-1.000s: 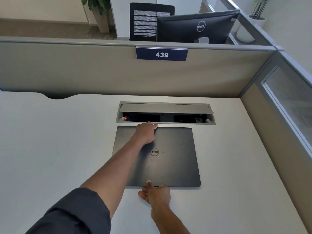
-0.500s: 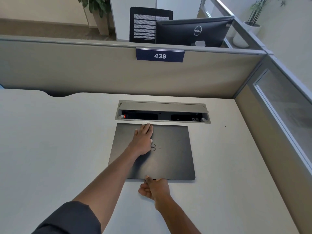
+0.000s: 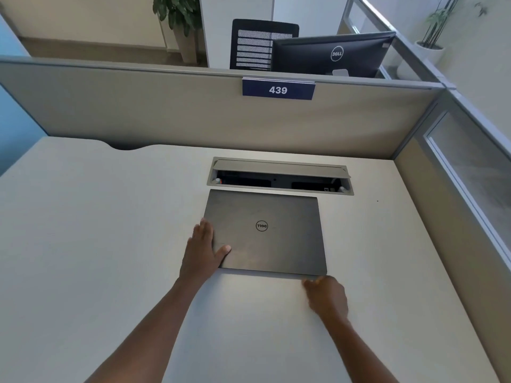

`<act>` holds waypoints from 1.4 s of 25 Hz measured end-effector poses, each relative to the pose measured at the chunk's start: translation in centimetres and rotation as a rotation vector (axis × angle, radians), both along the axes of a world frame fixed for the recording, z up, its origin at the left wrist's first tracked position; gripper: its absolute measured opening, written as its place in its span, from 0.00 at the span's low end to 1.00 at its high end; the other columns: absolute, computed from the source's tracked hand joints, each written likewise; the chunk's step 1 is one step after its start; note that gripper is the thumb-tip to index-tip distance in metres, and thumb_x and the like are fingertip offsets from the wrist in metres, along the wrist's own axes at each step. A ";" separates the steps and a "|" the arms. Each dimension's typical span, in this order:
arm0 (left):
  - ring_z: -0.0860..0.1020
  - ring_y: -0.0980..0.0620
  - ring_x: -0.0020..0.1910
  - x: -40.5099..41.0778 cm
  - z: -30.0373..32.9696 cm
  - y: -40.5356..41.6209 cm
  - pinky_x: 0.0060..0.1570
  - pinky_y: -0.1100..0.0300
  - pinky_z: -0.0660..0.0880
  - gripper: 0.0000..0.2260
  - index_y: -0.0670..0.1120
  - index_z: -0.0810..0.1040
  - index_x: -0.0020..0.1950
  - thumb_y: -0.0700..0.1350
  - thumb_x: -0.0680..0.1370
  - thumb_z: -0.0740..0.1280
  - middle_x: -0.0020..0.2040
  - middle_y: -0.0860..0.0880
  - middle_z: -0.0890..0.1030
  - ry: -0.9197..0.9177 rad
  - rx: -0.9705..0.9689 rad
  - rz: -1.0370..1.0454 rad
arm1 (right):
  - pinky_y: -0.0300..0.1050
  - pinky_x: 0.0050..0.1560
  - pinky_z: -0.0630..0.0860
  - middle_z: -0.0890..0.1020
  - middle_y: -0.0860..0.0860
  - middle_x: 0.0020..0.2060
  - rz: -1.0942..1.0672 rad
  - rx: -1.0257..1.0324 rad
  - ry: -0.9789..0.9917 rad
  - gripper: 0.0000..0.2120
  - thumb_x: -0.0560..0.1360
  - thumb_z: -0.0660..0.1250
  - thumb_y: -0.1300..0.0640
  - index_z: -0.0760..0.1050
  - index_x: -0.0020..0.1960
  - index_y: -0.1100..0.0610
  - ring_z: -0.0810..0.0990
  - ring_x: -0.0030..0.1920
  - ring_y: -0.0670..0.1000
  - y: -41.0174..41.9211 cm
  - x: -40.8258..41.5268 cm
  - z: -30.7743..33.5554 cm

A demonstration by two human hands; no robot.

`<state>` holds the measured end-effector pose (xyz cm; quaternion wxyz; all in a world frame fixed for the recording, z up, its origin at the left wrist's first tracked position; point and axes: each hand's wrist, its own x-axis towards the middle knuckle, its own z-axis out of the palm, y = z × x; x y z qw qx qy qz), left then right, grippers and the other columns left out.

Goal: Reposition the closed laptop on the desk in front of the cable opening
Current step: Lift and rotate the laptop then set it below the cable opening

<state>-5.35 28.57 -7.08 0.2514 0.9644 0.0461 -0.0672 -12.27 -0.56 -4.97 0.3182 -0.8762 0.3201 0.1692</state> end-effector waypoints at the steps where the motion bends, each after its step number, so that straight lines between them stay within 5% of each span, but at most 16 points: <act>1: 0.67 0.39 0.71 -1.0 -0.1 0.9 0.67 0.44 0.69 0.36 0.43 0.57 0.74 0.61 0.75 0.65 0.76 0.40 0.64 0.024 -0.068 0.073 | 0.47 0.44 0.76 0.84 0.55 0.43 -0.011 -0.025 -0.051 0.12 0.73 0.67 0.48 0.76 0.42 0.57 0.81 0.44 0.60 -1.1 -0.2 0.1; 4: 0.75 0.41 0.55 -3.2 0.3 2.6 0.52 0.46 0.76 0.28 0.48 0.63 0.63 0.60 0.71 0.68 0.61 0.49 0.75 0.028 -0.188 0.110 | 0.46 0.48 0.71 0.82 0.56 0.50 0.029 -0.039 -0.197 0.19 0.74 0.72 0.54 0.74 0.61 0.60 0.80 0.53 0.60 -3.4 -0.2 0.1; 6: 0.76 0.45 0.54 -4.2 0.9 3.1 0.49 0.50 0.76 0.25 0.50 0.66 0.60 0.57 0.69 0.71 0.55 0.55 0.76 -0.006 -0.251 0.064 | 0.46 0.49 0.72 0.82 0.55 0.50 0.150 -0.027 -0.247 0.22 0.74 0.72 0.56 0.73 0.65 0.59 0.80 0.53 0.58 -4.0 0.3 -0.1; 9: 0.74 0.49 0.64 -5.4 1.4 3.5 0.55 0.61 0.67 0.29 0.45 0.71 0.69 0.49 0.70 0.74 0.68 0.56 0.74 -0.033 -0.295 0.051 | 0.44 0.38 0.67 0.77 0.52 0.44 0.291 -0.037 -0.257 0.07 0.73 0.70 0.59 0.74 0.50 0.54 0.75 0.43 0.55 -4.0 0.8 0.3; 14: 0.73 0.47 0.69 -5.8 1.3 3.4 0.56 0.63 0.65 0.24 0.46 0.75 0.69 0.44 0.72 0.71 0.75 0.49 0.69 -0.038 -0.326 0.126 | 0.43 0.32 0.63 0.73 0.50 0.38 0.314 -0.068 -0.253 0.12 0.72 0.68 0.59 0.65 0.37 0.54 0.71 0.35 0.48 -4.1 1.0 0.3; 26: 0.67 0.48 0.75 -6.0 0.7 3.6 0.76 0.48 0.60 0.29 0.44 0.69 0.74 0.41 0.74 0.73 0.76 0.48 0.67 -0.007 -0.367 0.174 | 0.44 0.31 0.62 0.73 0.51 0.36 0.370 -0.100 -0.253 0.12 0.72 0.67 0.60 0.65 0.36 0.56 0.70 0.34 0.49 -4.5 1.6 0.1; 35: 0.65 0.47 0.76 -5.6 -0.1 3.7 0.76 0.53 0.57 0.29 0.44 0.68 0.75 0.42 0.76 0.72 0.77 0.48 0.66 -0.007 -0.357 0.173 | 0.45 0.32 0.64 0.73 0.52 0.37 0.320 -0.102 -0.295 0.09 0.72 0.67 0.60 0.67 0.40 0.61 0.72 0.38 0.55 -4.1 1.2 -0.3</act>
